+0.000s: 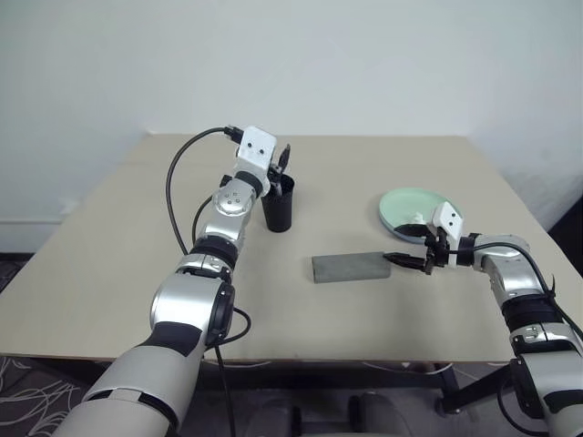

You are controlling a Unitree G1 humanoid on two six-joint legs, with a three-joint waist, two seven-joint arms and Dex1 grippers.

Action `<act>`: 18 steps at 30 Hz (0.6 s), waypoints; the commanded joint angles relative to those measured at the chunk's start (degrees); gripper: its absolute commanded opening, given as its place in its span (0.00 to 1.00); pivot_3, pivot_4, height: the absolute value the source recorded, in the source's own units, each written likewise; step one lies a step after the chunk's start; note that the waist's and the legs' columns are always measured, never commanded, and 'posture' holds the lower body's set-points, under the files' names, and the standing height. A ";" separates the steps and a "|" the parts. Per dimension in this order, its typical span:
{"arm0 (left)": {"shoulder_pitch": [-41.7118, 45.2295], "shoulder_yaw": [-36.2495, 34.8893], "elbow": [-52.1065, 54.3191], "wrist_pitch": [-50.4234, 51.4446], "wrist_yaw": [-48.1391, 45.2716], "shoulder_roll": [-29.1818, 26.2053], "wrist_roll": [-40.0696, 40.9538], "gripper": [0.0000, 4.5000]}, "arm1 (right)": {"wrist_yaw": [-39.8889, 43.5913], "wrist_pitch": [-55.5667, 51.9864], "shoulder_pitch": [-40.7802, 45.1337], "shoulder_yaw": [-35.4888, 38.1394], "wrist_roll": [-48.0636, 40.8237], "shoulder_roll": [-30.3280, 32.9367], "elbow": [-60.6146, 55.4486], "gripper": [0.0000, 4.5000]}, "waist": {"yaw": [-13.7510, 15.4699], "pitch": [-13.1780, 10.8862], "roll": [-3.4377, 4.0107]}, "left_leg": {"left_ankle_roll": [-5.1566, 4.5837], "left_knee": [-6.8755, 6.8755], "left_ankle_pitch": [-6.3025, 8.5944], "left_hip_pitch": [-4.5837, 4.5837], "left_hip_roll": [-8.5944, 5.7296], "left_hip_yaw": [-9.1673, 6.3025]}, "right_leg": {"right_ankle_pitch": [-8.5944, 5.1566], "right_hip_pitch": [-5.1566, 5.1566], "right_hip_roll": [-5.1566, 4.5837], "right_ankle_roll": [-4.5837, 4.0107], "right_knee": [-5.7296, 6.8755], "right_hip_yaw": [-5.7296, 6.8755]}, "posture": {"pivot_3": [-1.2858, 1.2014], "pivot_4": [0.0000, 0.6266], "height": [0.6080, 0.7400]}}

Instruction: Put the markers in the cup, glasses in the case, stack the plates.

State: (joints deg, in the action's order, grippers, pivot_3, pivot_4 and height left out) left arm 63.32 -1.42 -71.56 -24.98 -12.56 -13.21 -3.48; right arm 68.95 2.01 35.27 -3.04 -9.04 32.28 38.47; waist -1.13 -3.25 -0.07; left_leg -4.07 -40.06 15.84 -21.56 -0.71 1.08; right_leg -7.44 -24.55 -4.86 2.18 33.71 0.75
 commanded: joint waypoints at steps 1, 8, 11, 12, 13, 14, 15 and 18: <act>1.84 -1.02 1.27 -1.01 -0.34 0.08 0.60 0.71 | -0.14 0.51 1.18 1.19 -0.91 0.06 -1.76 0.91 | 0.01 0.00 0.00 | 0.00 0.00 0.00 0.00 0.00 0.00 | 0.00 0.00 0.00 0.00 0.00 0.00 | 0.52 0.00 0.94; 1.93 -3.62 3.09 0.27 -6.49 0.23 3.78 0.71 | -0.02 0.40 0.84 1.18 -1.07 0.05 -2.37 0.91 | 0.00 0.00 0.00 | 0.00 0.00 0.00 -0.01 0.00 0.01 | 0.00 0.00 0.00 0.00 0.00 0.01 | 0.52 0.00 0.94; 2.00 -5.57 5.06 3.35 -13.18 -0.21 7.37 0.71 | 0.05 0.33 0.51 1.25 -1.19 0.17 -2.75 0.91 | -0.02 0.00 0.00 | 0.00 0.00 0.00 -0.01 0.00 0.02 | 0.00 0.00 0.00 0.00 0.00 0.02 | 0.52 0.00 0.94; 1.78 -6.02 6.26 5.10 -16.19 -0.48 8.65 0.71 | 0.09 0.27 0.35 1.32 -1.26 0.25 -2.95 0.91 | -0.04 0.00 0.00 | 0.00 0.00 0.00 -0.01 0.00 0.02 | 0.00 0.00 0.00 0.00 0.00 0.02 | 0.52 0.00 0.94; 1.08 -6.36 8.61 8.20 -20.98 -0.97 10.55 0.71 | 0.17 0.05 0.16 1.45 -1.45 0.36 -3.29 0.91 | -0.07 0.00 0.00 | 0.00 0.00 0.00 0.00 0.01 0.01 | 0.00 0.00 0.00 0.00 0.00 0.02 | 0.52 0.00 0.94; 0.08 -6.31 11.30 10.60 -25.18 -1.56 12.06 0.71 | 0.27 -0.23 0.01 1.61 -1.68 0.46 -3.60 0.91 | -0.10 0.00 0.00 | 0.00 0.00 0.00 -0.01 0.01 0.03 | 0.00 0.00 0.01 -0.01 0.00 0.02 | 0.52 0.00 0.94; -1.69 -5.97 15.18 13.43 -29.78 -2.41 13.81 0.71 | 0.39 -0.52 -0.14 1.77 -1.91 0.61 -3.90 0.91 | -0.18 0.00 0.01 | 0.00 0.00 0.00 -0.02 0.01 0.05 | -0.01 -0.01 0.02 -0.01 0.00 0.03 | 0.52 0.00 0.94; -8.31 -4.21 26.97 19.18 -37.05 -5.43 15.79 0.71 | 0.63 -1.09 -0.60 2.01 -2.24 1.07 -4.44 0.91 | -0.64 0.02 0.04 | 0.03 0.02 0.05 0.03 0.06 0.04 | -0.01 -0.02 0.03 -0.01 0.01 -0.01 | 0.52 0.00 0.94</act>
State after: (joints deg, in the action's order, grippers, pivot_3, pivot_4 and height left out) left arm 56.57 -5.96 -50.47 -8.56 -45.80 -17.22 10.43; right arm 69.13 0.98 34.41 -2.82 -9.56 32.46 36.20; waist -1.78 -3.23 -0.03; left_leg -4.04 -40.02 15.90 -21.52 -0.62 1.10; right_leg -7.45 -24.57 -4.83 2.17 33.72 0.74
